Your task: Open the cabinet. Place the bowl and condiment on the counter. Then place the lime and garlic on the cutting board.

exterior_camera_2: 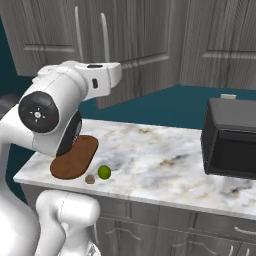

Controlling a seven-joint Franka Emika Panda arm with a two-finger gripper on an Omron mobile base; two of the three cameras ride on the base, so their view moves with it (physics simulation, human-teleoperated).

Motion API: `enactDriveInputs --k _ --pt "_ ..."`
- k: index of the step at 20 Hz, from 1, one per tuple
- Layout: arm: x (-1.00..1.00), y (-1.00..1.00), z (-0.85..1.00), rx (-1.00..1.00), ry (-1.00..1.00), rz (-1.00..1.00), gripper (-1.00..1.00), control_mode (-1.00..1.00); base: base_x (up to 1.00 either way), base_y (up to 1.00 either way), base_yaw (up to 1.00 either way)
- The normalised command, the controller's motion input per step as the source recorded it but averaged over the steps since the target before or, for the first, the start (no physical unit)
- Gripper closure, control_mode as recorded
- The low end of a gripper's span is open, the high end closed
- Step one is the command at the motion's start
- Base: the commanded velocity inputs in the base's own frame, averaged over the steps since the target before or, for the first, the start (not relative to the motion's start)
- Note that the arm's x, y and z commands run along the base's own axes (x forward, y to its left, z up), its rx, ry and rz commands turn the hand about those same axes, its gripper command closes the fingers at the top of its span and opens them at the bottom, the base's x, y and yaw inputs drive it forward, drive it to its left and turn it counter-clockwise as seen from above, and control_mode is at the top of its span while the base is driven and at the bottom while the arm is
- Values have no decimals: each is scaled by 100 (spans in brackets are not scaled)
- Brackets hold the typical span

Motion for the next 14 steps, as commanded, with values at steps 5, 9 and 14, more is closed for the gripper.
enactDriveInputs --k 5,9,14 --pt "-10 40 0 -8 2 -2 -100 -100 0 0 0" --pt "-5 35 0 -8 2 -3 -100 -100 0 0 0" --pt "0 37 0 -8 8 -2 -100 -100 0 0 0"
